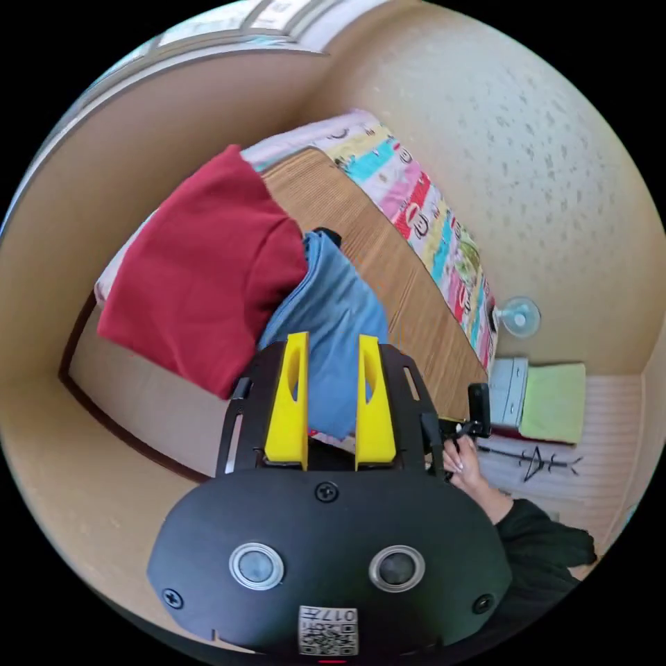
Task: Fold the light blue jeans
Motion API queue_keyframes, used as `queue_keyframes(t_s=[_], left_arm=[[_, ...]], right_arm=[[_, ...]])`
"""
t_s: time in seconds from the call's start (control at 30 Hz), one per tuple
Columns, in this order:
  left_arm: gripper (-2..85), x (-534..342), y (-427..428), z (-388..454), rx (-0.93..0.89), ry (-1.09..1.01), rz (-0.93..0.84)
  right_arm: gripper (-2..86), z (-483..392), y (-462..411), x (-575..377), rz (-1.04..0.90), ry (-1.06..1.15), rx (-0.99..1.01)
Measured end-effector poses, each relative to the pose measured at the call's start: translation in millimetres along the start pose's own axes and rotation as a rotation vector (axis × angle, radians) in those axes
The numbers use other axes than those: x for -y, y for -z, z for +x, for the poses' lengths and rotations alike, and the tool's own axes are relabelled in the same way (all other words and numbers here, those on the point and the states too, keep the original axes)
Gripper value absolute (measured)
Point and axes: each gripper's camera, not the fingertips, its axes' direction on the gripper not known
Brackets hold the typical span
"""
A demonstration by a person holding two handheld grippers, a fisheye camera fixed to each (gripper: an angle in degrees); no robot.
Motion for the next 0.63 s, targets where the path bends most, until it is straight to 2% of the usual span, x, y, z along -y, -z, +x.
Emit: queue_keyframes(t_s=[0.1,0.2,0.3,0.37,0.43,0.53,0.63], left_arm=[[10.3,-43,-8,-9,0.052,0.021,0.066],[8.7,-73,-45,6,-0.026,-0.029,0.046],[5.3,-96,-102,52,-0.151,-0.159,-0.032],[1.7,-111,-146,98,-0.218,-0.291,-0.149],[-0.4,-140,-212,171,-0.331,-0.510,-0.411],[-0.9,-200,-266,258,-0.491,-0.757,-0.667],[-1.0,-259,-287,322,-0.414,-0.933,-0.723]], right_arm=[[1.7,31,31,-43,-0.051,-0.024,-0.041],[1.0,68,80,-96,-0.057,-0.116,-0.165],[0.7,100,138,-157,0.026,-0.277,-0.239],[0.6,109,185,-207,0.168,-0.346,-0.175],[0.5,111,219,-245,0.316,-0.384,-0.106],[0.5,121,265,-313,0.589,-0.457,0.039],[0.6,131,300,-385,0.878,-0.545,0.083]])
